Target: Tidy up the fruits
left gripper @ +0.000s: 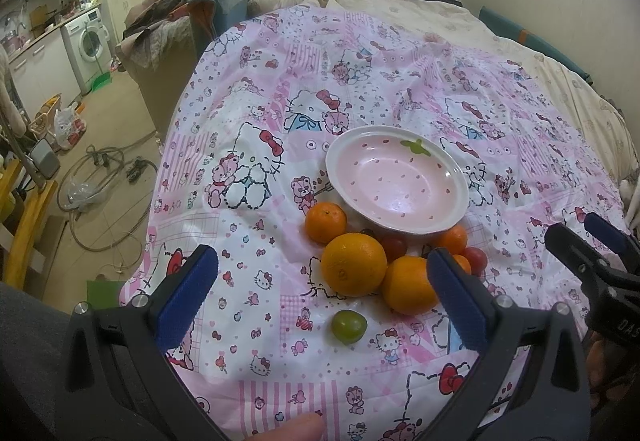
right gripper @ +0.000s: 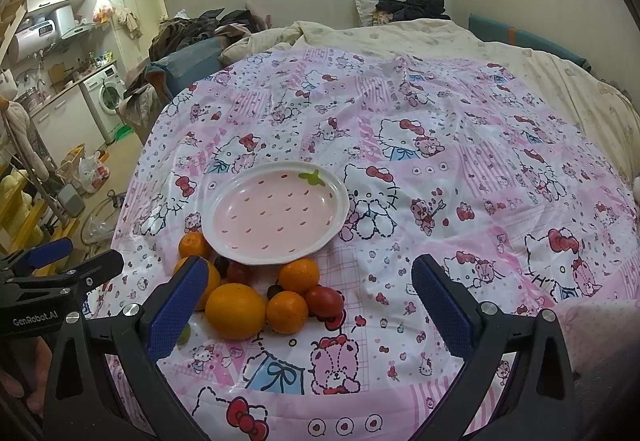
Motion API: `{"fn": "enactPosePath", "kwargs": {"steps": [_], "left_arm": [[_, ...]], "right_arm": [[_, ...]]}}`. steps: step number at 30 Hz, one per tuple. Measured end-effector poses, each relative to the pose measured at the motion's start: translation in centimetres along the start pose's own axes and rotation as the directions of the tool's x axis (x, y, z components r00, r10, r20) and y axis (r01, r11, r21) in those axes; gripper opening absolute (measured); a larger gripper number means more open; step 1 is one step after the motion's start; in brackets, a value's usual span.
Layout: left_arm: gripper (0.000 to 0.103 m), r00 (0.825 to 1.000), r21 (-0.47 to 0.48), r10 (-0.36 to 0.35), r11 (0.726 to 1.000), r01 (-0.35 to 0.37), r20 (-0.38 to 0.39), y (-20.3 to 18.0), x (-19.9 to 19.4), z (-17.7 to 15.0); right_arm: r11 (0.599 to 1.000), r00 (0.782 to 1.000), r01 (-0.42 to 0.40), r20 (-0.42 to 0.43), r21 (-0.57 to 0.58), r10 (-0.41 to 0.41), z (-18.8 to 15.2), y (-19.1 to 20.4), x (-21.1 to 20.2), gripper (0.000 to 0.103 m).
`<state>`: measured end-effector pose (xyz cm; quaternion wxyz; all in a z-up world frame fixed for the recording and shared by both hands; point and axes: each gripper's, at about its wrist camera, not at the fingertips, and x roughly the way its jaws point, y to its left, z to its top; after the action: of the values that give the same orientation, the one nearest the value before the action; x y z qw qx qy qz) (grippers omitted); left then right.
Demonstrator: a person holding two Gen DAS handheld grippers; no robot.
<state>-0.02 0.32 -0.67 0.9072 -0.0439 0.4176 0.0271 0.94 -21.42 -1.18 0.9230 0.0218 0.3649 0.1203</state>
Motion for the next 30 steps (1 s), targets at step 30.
{"fn": "enactPosePath", "kwargs": {"steps": [30], "left_arm": [[0.103, 1.0, -0.002, 0.004, 1.0, -0.004, -0.003, 0.13, 0.17, -0.2]], "right_arm": [[1.0, 1.0, -0.003, -0.001, 0.003, 0.003, 0.09, 0.01, -0.01, 0.103]]}}
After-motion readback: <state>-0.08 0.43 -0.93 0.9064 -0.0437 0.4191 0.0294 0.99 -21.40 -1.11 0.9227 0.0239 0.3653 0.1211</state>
